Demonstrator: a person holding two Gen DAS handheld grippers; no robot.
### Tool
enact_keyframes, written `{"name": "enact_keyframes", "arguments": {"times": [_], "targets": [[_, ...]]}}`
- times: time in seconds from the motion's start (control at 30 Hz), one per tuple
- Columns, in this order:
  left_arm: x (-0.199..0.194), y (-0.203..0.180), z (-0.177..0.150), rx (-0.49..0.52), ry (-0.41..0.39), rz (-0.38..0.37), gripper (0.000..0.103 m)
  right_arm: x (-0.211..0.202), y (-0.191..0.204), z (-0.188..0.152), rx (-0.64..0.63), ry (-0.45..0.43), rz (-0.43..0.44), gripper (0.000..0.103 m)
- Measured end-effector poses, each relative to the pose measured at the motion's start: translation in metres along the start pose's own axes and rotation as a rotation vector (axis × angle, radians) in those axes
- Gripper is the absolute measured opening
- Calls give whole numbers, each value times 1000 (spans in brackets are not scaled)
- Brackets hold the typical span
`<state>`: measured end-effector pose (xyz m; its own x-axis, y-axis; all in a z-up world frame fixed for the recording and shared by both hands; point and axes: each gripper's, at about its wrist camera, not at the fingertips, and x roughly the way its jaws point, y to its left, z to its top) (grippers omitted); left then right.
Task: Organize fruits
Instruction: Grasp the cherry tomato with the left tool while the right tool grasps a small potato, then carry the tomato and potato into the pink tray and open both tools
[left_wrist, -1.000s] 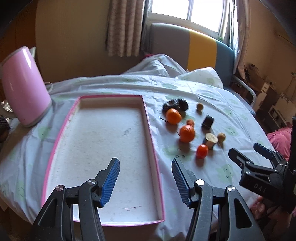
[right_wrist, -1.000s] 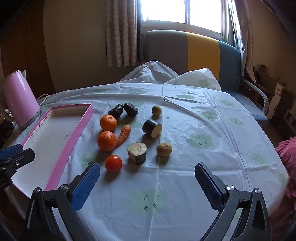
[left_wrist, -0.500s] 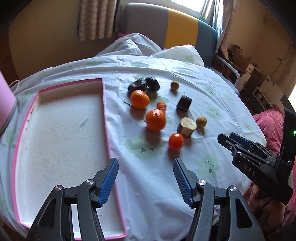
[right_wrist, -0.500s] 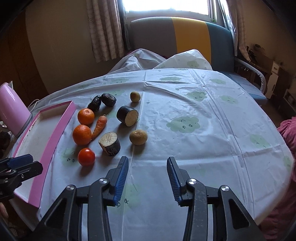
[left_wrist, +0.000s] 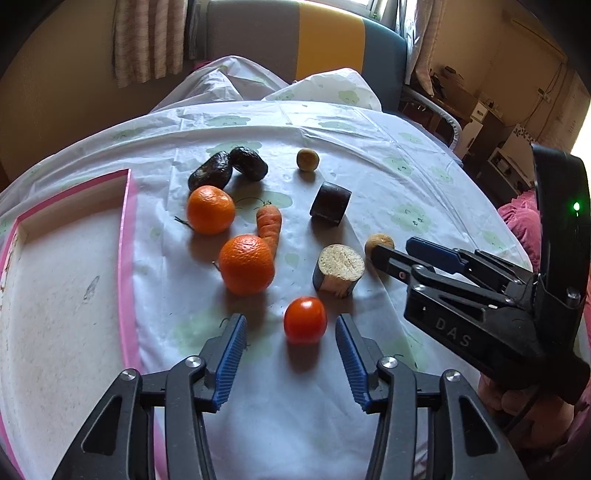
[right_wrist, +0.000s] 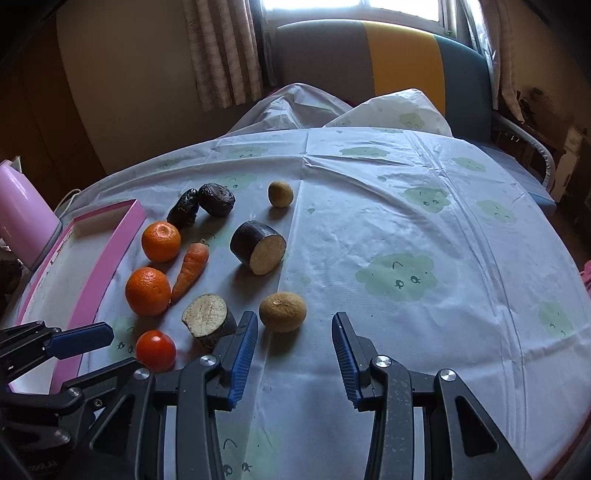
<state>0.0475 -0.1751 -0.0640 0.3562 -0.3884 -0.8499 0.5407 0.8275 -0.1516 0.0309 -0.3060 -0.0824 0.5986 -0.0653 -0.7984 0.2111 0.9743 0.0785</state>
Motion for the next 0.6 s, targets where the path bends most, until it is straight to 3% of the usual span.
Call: {"name": "enact_keyframes", "arguments": {"times": [0.13, 0.37, 0.6], "targets": [[14, 1, 3, -5, 19, -36, 26, 14, -1, 2, -4, 17, 15, 29], [10, 6, -1, -30, -7, -75, 26, 11, 0, 1, -21, 5, -4, 28], [-20, 16, -3, -37, -78, 3, 26, -3, -6, -5, 4, 1, -27, 28]]}}
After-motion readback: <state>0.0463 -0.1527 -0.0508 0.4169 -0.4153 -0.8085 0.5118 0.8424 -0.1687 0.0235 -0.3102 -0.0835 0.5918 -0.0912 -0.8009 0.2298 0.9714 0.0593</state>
